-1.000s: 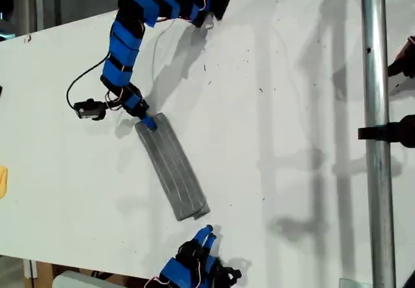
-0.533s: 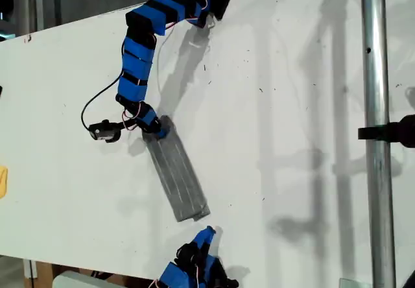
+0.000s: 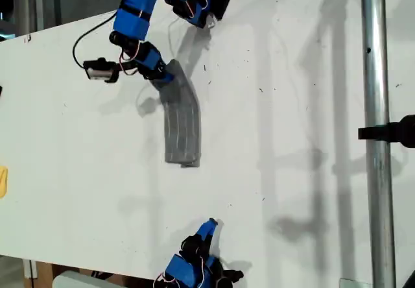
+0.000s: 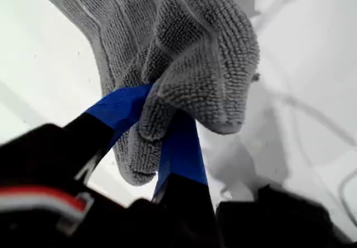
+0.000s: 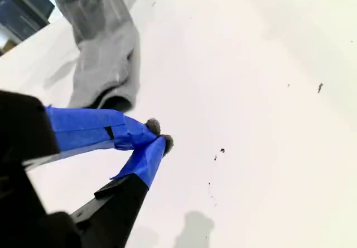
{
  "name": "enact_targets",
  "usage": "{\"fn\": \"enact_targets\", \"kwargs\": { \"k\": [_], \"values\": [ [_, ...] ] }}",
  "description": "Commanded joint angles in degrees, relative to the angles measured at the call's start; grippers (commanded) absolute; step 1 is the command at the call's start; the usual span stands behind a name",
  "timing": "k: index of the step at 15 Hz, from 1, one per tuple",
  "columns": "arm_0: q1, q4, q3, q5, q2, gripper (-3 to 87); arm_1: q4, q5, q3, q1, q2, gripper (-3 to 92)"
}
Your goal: Grasp corners of a towel and fold twice.
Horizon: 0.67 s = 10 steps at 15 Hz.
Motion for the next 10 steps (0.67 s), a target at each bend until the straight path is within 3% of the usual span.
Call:
{"fn": "enact_targets", "kwargs": {
  "k": [1,3,5,6,8,10],
  "values": [
    [-1.58,-1.93,0.09,0.35,0.44,-2.5,4.39,9.67,1.05,-7.21,13.80,-0.2],
    [-2.55,-4.04,1.93,1.32,0.53,-2.5,-9.76,10.02,-8.26,-11.43,-4.48,-0.2],
    [-2.64,-4.39,5.36,-2.64,0.53,-2.5,-19.60,9.58,-23.99,-13.89,-26.63,1.9],
    [-2.64,-4.04,7.91,-6.86,0.62,-2.5,-22.68,9.84,-30.06,-15.03,-34.28,14.9],
    [-2.02,-4.39,11.78,-12.48,0.62,-2.5,-24.17,11.34,-36.39,-13.80,-39.11,17.0],
    [-2.02,0.44,12.22,-16.52,0.62,-2.5,-26.37,9.49,-36.47,-11.51,-31.55,17.0]
  ]
}}
